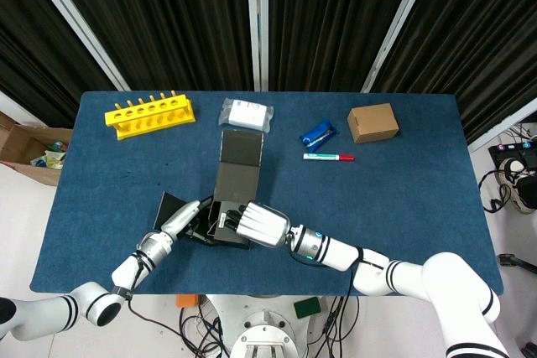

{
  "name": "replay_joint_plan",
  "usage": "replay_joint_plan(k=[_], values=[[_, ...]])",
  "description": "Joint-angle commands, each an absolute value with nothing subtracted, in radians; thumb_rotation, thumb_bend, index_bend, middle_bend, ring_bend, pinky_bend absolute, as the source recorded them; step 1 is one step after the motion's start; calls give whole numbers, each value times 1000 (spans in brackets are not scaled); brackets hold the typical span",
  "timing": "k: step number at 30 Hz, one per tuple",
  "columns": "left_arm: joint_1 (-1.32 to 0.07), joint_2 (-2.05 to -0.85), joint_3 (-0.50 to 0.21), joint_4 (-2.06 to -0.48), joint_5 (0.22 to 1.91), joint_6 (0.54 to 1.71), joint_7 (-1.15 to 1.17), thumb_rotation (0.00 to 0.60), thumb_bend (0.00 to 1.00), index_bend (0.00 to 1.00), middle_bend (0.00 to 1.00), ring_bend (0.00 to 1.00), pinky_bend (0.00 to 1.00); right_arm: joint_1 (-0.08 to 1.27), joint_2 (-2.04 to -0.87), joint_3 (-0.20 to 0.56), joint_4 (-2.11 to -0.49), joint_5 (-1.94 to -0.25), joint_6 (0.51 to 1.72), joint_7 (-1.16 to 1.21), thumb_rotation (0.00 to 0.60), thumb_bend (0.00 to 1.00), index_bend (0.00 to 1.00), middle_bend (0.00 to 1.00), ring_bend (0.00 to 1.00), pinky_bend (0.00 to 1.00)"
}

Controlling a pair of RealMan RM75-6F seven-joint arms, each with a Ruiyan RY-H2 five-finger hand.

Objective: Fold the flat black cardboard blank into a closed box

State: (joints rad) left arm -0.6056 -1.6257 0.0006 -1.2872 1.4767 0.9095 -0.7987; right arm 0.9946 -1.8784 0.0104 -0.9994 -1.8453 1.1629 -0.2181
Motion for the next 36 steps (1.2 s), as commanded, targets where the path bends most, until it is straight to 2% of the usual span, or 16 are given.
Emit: replay_joint_plan(k=[1,36], values=[[-606,-1626,1,-1288,1478,909,-795,600,0,180,225,553,820,1003,-1879,16,-1007,-1844,1153,-227,600,26,461,454,691,1000],[-600,-1627,6,-1283,1490,922,-779,600,0,140,199,544,817,1012,-1833,-3,-1094,-1821,1067,-266,600,45,461,434,689,1000]])
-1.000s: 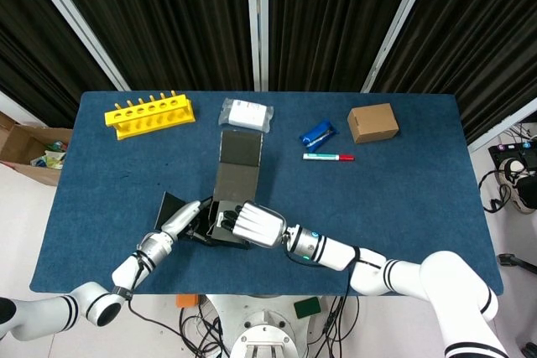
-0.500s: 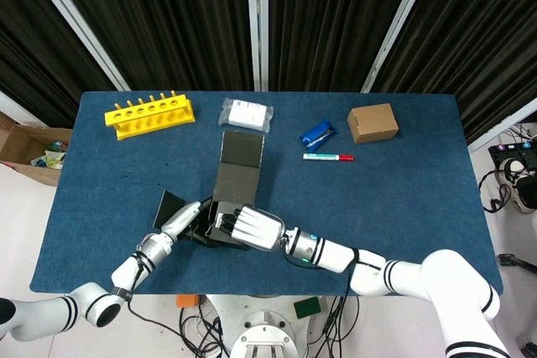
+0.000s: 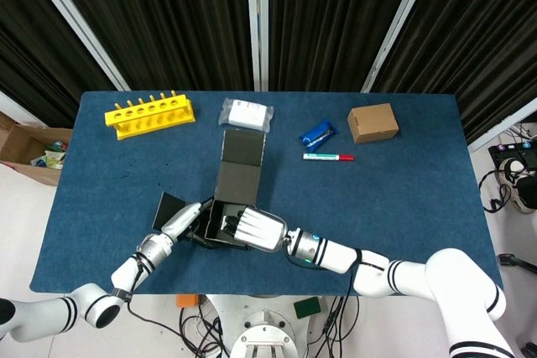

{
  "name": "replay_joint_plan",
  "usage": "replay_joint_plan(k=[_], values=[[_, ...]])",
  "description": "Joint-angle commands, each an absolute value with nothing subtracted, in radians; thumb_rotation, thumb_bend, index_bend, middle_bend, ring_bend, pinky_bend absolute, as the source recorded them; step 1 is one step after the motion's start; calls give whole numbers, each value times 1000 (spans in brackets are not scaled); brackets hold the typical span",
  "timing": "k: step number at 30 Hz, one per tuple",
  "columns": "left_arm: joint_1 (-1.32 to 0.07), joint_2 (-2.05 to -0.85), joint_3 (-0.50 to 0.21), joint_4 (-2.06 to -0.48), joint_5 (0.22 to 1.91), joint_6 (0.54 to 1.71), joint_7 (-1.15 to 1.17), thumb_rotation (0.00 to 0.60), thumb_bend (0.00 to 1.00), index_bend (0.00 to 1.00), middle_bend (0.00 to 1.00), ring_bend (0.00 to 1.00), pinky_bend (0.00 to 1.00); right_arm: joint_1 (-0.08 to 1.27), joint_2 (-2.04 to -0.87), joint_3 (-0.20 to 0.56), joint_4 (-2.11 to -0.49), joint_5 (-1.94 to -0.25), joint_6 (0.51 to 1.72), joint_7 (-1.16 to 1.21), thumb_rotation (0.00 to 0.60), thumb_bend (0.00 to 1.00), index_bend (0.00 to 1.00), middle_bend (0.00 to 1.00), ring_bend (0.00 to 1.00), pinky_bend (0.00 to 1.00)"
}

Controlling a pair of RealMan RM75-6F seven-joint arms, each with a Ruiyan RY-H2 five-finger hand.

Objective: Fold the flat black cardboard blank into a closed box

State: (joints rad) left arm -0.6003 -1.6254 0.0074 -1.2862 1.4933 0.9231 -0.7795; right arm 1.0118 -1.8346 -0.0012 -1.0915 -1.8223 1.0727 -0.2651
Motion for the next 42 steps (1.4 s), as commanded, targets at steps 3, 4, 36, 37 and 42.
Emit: replay_joint_plan(k=[3,4,36,37,42], values=[[-596,-1632,3,-1275,1482,925,-775,600,0,183,237,545,817,1010,-1830,-2,-1097,-1819,1066,-270,600,46,461,434,689,1000],[-595,-1634,2,-1273,1478,923,-774,600,0,211,259,546,818,1009,-1829,-2,-1099,-1819,1069,-270,600,46,461,434,689,1000],[-572,-1672,-20,-1238,1468,962,-752,600,0,400,401,579,824,1017,-1750,9,-1199,-1740,910,-344,600,195,789,719,702,1000],[-571,-1672,-21,-1238,1468,963,-753,600,0,400,401,579,824,1017,-1750,10,-1200,-1738,908,-347,600,203,805,734,702,1000],[-568,-1671,-22,-1239,1469,967,-760,600,0,400,401,579,824,1019,-1754,16,-1203,-1732,903,-356,600,271,875,831,703,1000]])
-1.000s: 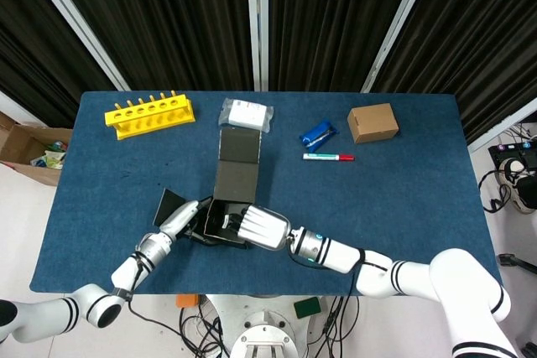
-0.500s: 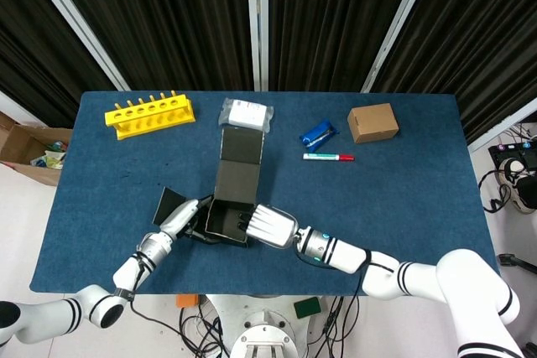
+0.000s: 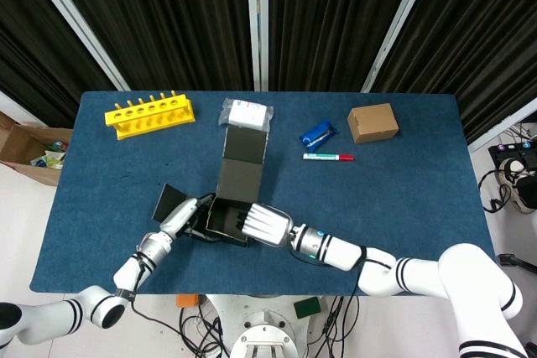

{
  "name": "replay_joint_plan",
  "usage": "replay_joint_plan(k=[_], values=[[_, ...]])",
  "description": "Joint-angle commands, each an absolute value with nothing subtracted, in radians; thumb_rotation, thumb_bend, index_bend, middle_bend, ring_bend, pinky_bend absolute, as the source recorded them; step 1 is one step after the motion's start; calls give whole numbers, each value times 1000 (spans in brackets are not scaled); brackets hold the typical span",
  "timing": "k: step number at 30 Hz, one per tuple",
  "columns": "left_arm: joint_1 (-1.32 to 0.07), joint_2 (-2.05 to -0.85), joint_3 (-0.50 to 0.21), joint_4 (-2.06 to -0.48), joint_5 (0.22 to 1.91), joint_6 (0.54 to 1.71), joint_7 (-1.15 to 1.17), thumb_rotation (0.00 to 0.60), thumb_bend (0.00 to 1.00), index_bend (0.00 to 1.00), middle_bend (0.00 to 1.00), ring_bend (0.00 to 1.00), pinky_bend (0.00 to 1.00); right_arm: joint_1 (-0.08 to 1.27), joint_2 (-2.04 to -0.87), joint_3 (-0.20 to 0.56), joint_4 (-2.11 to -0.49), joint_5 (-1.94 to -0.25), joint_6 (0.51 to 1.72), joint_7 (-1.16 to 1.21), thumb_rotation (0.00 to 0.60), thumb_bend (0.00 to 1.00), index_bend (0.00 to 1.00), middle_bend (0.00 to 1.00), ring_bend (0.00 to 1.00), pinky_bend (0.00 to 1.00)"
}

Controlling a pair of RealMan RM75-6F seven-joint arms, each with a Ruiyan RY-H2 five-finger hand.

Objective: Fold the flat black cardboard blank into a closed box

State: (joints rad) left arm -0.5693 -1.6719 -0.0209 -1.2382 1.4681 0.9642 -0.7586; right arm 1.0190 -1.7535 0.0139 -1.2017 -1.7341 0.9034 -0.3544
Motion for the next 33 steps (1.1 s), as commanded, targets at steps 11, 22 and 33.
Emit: replay_joint_plan(k=[11,22,33], values=[[-564,-1671,-30,-1247,1459,970,-747,600,0,400,400,579,825,995,-1743,33,-1216,-1708,933,-376,600,69,510,451,723,1000],[-562,-1661,-48,-1267,1431,959,-723,600,0,399,398,579,826,980,-1750,55,-1219,-1678,954,-360,600,0,31,122,720,1000],[-505,-1657,-130,-1325,1309,1028,-656,600,0,398,391,579,835,787,-1690,104,-1367,-1512,1152,-174,600,0,16,211,720,1000]])
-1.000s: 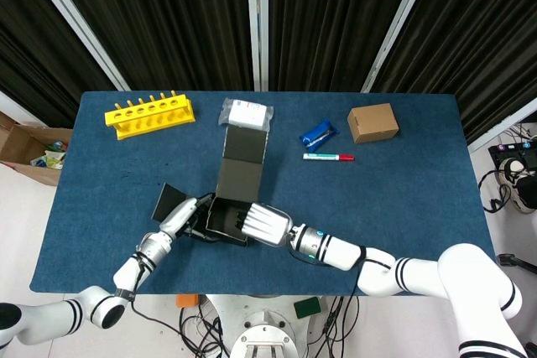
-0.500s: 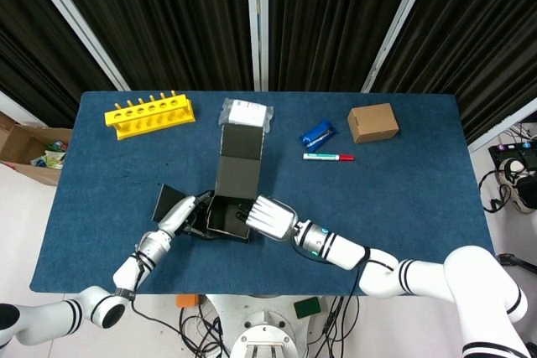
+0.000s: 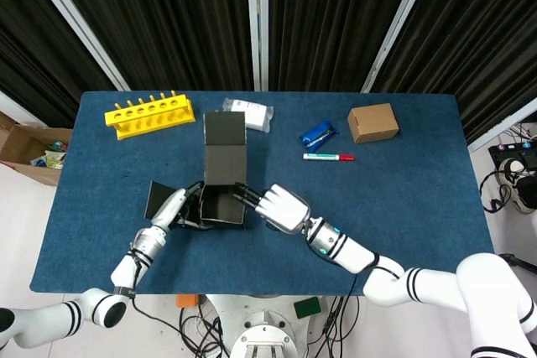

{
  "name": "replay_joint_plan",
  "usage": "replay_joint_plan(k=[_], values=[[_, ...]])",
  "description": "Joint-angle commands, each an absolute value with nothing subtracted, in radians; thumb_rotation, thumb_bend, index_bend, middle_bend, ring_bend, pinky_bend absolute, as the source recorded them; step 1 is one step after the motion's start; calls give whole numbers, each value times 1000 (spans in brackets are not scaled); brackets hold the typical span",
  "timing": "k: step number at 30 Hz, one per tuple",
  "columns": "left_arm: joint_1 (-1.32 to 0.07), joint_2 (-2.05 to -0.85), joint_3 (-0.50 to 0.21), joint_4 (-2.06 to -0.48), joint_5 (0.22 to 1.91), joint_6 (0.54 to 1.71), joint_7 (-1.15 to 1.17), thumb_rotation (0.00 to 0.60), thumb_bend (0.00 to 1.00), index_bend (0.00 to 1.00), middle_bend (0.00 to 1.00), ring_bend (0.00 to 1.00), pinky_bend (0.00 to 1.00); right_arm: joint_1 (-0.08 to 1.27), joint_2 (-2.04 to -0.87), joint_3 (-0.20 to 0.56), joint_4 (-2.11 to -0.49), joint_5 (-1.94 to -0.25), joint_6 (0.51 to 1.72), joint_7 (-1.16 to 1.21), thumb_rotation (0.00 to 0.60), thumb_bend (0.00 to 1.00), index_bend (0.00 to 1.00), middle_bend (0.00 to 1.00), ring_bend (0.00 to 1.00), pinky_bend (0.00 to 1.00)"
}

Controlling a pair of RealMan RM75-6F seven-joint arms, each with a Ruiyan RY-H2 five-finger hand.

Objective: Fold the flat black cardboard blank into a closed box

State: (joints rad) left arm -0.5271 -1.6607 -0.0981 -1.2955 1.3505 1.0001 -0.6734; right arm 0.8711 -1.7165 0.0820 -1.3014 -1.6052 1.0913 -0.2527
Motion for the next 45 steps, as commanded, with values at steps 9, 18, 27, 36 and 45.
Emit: replay_joint_plan(k=[9,18,27,36,45], values=[[-468,-1654,-204,-1433,1216,1095,-562,600,0,388,376,579,837,727,-1701,230,-1496,-1150,996,36,600,0,0,143,718,1000],[-469,-1675,-236,-1477,1185,1107,-492,600,0,386,376,579,839,808,-1781,352,-1475,-977,853,110,600,0,0,145,718,1000],[-473,-1685,-243,-1485,1198,1096,-486,600,0,384,375,579,839,883,-1819,405,-1449,-889,799,78,600,0,0,170,718,1000],[-473,-1670,-240,-1495,1224,1082,-504,600,0,381,371,579,839,915,-1847,415,-1425,-872,811,58,600,0,0,185,719,1000],[-475,-1663,-238,-1494,1237,1066,-523,600,0,360,353,579,839,928,-1911,419,-1372,-891,882,42,600,32,222,353,756,1000]])
